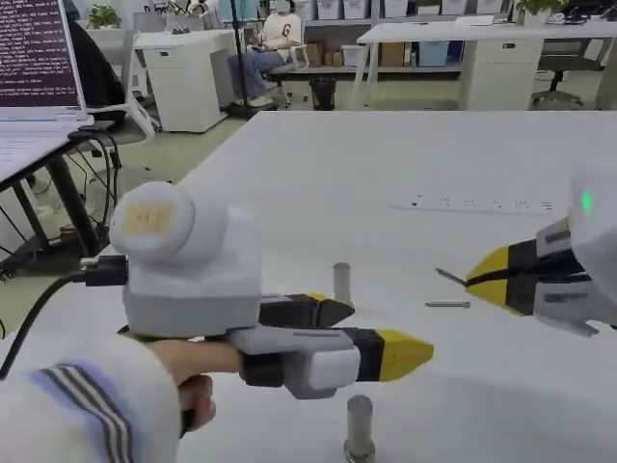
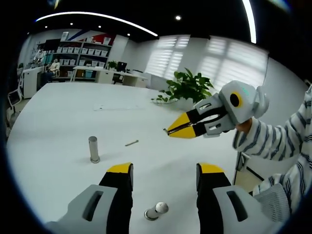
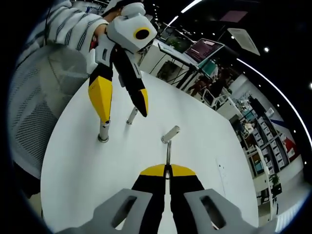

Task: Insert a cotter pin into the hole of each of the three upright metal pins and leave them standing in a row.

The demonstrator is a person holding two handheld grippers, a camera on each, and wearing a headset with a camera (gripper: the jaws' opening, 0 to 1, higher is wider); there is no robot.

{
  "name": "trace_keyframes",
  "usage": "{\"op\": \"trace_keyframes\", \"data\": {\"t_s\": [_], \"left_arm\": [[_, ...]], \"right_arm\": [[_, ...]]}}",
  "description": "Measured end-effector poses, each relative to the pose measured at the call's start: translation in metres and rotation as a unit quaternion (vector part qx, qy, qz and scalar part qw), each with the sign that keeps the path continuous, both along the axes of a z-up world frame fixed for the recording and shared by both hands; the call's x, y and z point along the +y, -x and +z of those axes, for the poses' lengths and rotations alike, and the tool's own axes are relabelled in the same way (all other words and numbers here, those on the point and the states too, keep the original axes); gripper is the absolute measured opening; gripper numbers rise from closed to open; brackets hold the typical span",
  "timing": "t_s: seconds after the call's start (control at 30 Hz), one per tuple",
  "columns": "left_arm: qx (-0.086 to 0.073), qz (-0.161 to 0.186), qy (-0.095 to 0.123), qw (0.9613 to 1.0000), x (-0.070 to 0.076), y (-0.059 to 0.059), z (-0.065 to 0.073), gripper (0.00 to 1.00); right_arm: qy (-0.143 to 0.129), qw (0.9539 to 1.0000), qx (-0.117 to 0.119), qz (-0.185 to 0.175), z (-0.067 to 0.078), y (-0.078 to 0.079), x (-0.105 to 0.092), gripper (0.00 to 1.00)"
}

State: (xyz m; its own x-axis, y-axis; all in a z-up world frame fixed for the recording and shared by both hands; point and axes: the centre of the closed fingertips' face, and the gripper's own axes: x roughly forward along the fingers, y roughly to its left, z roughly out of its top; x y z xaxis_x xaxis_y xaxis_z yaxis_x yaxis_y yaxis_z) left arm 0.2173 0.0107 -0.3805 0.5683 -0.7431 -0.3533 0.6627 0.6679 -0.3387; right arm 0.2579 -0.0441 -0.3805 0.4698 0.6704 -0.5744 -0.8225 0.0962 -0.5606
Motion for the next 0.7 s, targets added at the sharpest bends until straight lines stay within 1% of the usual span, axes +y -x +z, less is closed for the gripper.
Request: {"op": "trace_keyframes", "data": {"t_s": [0.07,0.13,0.23,0.3,0.4,0.47,0.57,0.7], "left_arm": [[0.000,-0.002,0.005,1.0000,-0.003,0.000,0.002,0.45],[0.000,-0.002,0.014,0.9999,-0.005,-0.001,0.004,0.43],[0.002,-0.005,0.030,0.9995,-0.010,-0.001,0.008,0.37],[0.006,-0.007,0.032,0.9995,-0.012,-0.001,0.008,0.31],[0.011,-0.007,0.030,0.9995,-0.014,-0.002,0.006,0.26],[0.015,-0.005,0.030,0.9994,-0.016,-0.001,0.006,0.25],[0.016,-0.006,0.033,0.9993,-0.018,0.000,0.006,0.21],[0.016,-0.008,0.030,0.9994,-0.020,0.002,0.006,0.15]], "right_arm": [[-0.002,0.9999,-0.012,0.002,-0.001,0.001,0.001,0.00],[-0.007,0.9998,-0.021,0.001,0.002,0.006,0.003,0.00],[-0.014,0.9993,-0.035,0.005,0.005,0.014,0.008,0.00],[-0.013,0.9986,-0.048,0.014,0.006,0.022,0.012,0.00],[-0.003,0.9977,-0.062,0.029,0.003,0.029,0.017,0.00],[-0.002,0.9975,-0.062,0.033,0.001,0.032,0.020,0.00],[-0.006,0.9971,-0.064,0.040,0.001,0.037,0.025,0.00],[-0.003,0.9965,-0.068,0.049,0.001,0.041,0.028,0.00]]}}
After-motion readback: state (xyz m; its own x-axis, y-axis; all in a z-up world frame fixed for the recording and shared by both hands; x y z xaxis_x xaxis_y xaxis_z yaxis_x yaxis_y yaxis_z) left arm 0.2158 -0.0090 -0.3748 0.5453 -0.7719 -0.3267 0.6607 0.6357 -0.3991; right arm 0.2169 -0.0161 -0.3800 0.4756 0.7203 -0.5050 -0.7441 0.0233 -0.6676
